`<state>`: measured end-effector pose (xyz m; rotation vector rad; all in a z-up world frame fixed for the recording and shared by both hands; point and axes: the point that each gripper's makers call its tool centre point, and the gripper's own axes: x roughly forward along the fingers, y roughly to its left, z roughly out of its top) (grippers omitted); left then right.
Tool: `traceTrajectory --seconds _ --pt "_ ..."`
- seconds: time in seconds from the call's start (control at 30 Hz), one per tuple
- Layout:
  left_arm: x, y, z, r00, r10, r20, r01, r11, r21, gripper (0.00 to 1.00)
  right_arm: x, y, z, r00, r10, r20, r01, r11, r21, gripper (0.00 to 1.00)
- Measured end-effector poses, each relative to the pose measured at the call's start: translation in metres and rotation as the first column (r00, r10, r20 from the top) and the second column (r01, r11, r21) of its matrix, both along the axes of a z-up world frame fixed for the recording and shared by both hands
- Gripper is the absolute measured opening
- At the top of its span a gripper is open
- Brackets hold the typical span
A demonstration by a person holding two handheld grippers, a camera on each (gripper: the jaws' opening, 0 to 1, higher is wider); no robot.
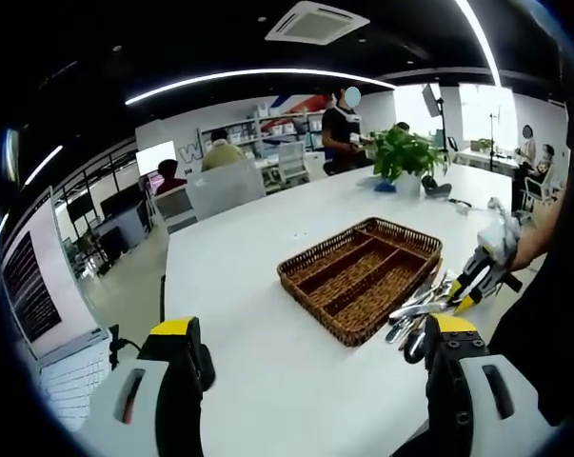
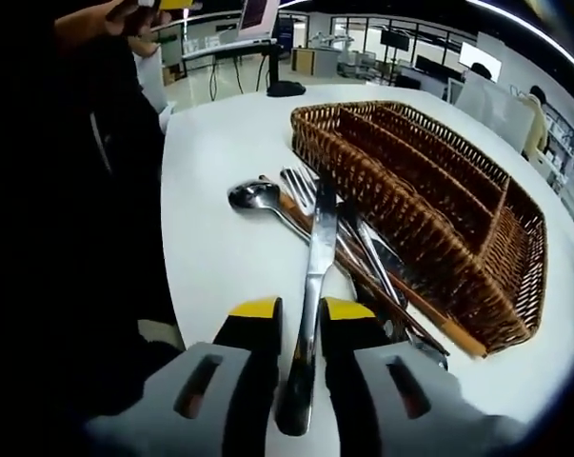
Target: Arrange the knives, forks, and spoons in their matching storage slots by inserting each utensil handle-first until every utensil is classified and aligned in the correct compartment
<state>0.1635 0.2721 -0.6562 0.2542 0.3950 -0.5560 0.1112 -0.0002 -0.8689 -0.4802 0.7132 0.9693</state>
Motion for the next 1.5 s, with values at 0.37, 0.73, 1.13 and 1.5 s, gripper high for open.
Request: traceTrajectory --seconds 0.37,0.73,1.13,1.5 --pt "0.000 0.003 0.000 1.000 0.005 -0.002 -0.005 1.000 0.000 0.99 0.002 -0.001 0.003 0.997 -0.067 0.030 0.064 0.993 0.095 0.08" --pt "0.000 0.001 0.000 1.000 -0.003 -0.001 0.003 1.000 0.003 0.99 0.008 0.003 0.002 0.994 -0.106 0.008 0.105 0.990 0.092 0.04" --pt "0.000 0.006 -0.002 1.000 0.006 -0.001 -0.006 1.000 0.001 0.99 0.009 0.003 0.001 0.991 -0.131 -0.021 0.132 0.989 0.067 0.03" --pt "0.004 0.001 -0.003 1.000 -0.006 -0.003 0.006 1.000 -0.004 0.99 0.012 0.003 0.016 0.995 -0.099 0.010 0.098 0.993 0.069 0.03"
